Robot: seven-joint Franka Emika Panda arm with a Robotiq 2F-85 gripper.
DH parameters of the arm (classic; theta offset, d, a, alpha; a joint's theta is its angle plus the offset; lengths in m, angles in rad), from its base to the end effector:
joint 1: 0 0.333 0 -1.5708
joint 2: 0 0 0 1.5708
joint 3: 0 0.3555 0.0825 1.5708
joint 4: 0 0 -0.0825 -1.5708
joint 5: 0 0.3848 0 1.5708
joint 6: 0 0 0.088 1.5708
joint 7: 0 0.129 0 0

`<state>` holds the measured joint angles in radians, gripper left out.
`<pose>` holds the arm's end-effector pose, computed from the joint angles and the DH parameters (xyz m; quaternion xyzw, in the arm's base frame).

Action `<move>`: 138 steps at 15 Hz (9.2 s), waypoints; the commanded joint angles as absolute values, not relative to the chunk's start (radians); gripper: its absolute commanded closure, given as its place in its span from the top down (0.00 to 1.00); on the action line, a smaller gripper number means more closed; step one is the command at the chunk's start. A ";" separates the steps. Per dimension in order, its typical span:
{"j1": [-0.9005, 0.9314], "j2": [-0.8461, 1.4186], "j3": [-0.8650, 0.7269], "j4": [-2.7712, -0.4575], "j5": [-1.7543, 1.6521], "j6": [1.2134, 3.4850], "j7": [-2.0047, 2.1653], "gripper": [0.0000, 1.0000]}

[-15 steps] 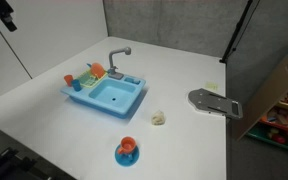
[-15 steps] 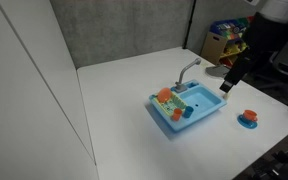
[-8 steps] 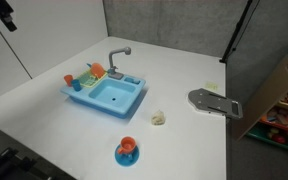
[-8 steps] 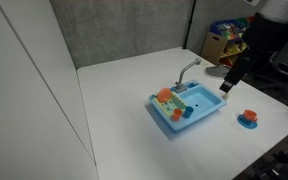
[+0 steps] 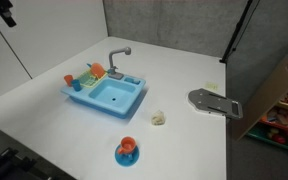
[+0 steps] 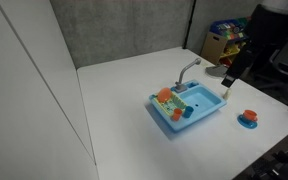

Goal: Put the white container in the sink

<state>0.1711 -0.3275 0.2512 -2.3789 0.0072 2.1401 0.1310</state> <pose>0.4024 0.1868 0.4660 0.9889 0.1383 0.0480 0.0250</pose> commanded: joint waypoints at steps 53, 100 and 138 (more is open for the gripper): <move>-0.111 0.251 -0.149 -1.968 0.019 2.194 0.257 1.00; -0.225 0.871 -0.237 -1.620 0.206 2.399 0.432 1.00; -0.141 0.550 -0.209 -1.888 0.083 2.428 0.209 0.09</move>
